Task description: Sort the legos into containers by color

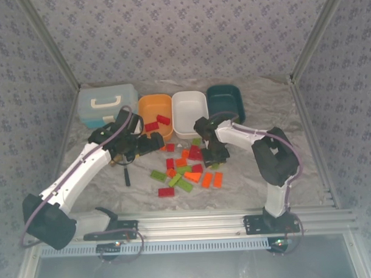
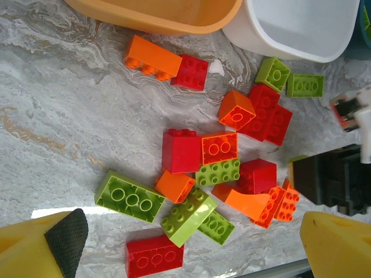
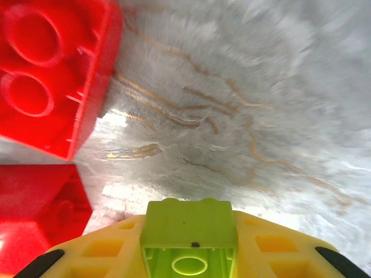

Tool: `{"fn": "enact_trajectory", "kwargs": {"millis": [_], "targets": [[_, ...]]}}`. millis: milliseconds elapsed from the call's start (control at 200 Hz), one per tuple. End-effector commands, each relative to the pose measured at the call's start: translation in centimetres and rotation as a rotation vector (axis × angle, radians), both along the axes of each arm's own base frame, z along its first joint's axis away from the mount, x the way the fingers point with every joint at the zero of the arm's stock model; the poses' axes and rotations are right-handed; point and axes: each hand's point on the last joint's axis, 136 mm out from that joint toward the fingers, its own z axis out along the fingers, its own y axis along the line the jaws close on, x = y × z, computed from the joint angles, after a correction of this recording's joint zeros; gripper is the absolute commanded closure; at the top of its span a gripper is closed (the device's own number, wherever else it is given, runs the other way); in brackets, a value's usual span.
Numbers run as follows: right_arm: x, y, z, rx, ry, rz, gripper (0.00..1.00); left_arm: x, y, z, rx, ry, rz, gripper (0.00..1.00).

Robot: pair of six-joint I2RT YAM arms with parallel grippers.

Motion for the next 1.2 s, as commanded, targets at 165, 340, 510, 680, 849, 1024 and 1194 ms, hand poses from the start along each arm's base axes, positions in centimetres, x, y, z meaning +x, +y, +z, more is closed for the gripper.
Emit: {"fn": "enact_trajectory", "kwargs": {"millis": [165, 340, 510, 680, 849, 1024, 1194], "targets": [[9.7, -3.8, 9.0, 0.057, -0.220, -0.215, 0.65, 0.8, -0.7, 0.9, -0.015, -0.018, -0.012, 0.03], [17.2, -5.8, 7.7, 0.046, -0.252, -0.373, 0.67, 1.3, -1.3, 0.8, -0.020, -0.012, -0.021, 0.03], [22.4, -7.1, 6.4, 0.034, -0.293, -0.488, 0.67, 1.2, -1.3, 0.9, -0.024, -0.012, -0.016, 0.04], [25.1, -8.0, 3.9, 0.036, -0.302, -0.544, 0.67, 0.8, -0.9, 1.1, -0.019, -0.012, -0.012, 0.03], [25.0, -8.8, 1.6, -0.005, -0.247, -0.572, 0.67, 0.6, -0.8, 1.2, -0.015, -0.014, -0.011, 0.03], [23.2, -9.6, 0.1, -0.067, -0.174, -0.606, 0.67, 0.8, -0.8, 1.3, -0.015, -0.016, -0.011, 0.03], [22.0, -9.8, 0.1, -0.082, -0.155, -0.630, 0.62, 1.0, -1.1, 1.2, -0.013, -0.012, -0.028, 0.03]]}}
